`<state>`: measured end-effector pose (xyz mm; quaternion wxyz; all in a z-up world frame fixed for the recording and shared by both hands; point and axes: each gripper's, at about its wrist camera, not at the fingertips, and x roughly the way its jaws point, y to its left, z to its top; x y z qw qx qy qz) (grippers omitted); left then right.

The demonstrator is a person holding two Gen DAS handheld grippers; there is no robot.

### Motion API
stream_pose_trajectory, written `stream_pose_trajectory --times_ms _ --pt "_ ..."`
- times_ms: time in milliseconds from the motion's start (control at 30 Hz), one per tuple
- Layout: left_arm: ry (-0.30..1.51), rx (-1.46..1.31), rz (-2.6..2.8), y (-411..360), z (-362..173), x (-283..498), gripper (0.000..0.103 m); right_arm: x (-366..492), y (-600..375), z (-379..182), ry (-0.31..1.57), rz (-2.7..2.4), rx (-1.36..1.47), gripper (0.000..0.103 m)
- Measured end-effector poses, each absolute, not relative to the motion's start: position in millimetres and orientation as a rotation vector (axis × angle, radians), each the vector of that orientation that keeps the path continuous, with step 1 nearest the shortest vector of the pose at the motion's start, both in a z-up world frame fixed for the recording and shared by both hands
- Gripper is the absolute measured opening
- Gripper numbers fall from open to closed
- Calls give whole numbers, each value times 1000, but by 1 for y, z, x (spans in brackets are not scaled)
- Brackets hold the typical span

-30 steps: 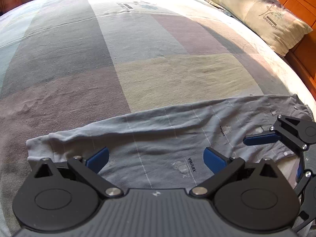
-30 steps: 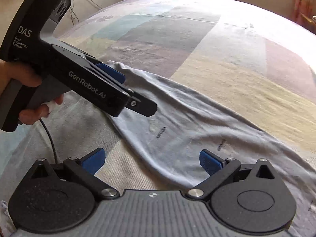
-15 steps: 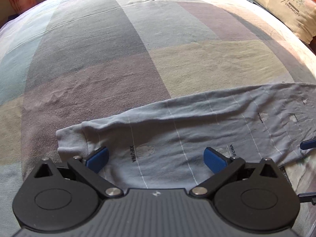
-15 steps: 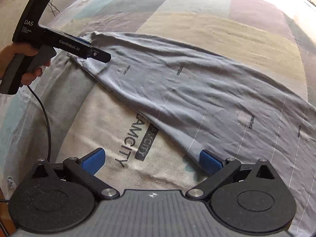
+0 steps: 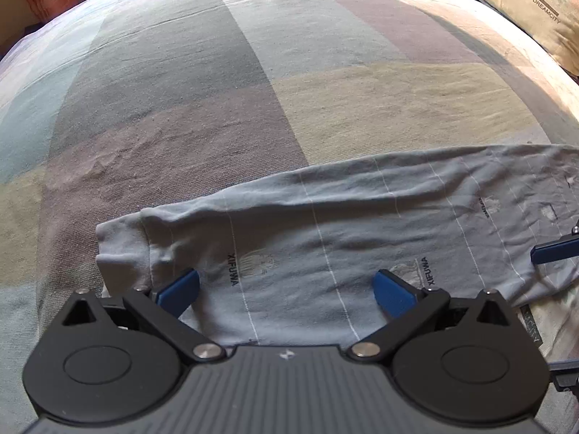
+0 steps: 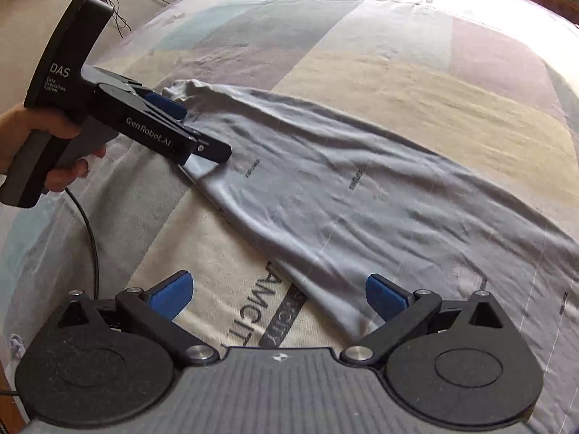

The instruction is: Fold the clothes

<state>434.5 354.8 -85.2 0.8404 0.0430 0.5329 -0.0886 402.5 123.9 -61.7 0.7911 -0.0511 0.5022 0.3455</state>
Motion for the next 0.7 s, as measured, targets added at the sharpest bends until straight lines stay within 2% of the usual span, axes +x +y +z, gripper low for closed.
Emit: stream_pose_trajectory --times_ms 200,333,467,700 --pt "1165 63 -171 369 -85 422 102 392 124 -71 1180 764 -64 103" --pt "1119 89 -236 341 -65 435 102 404 96 -59 1184 741 24 103" --pt "1043 -70 -388 307 -56 469 102 420 80 -72 1210 639 21 103" --pt "1085 -291 -441 295 -70 484 102 406 90 -76 1166 630 -73 103"
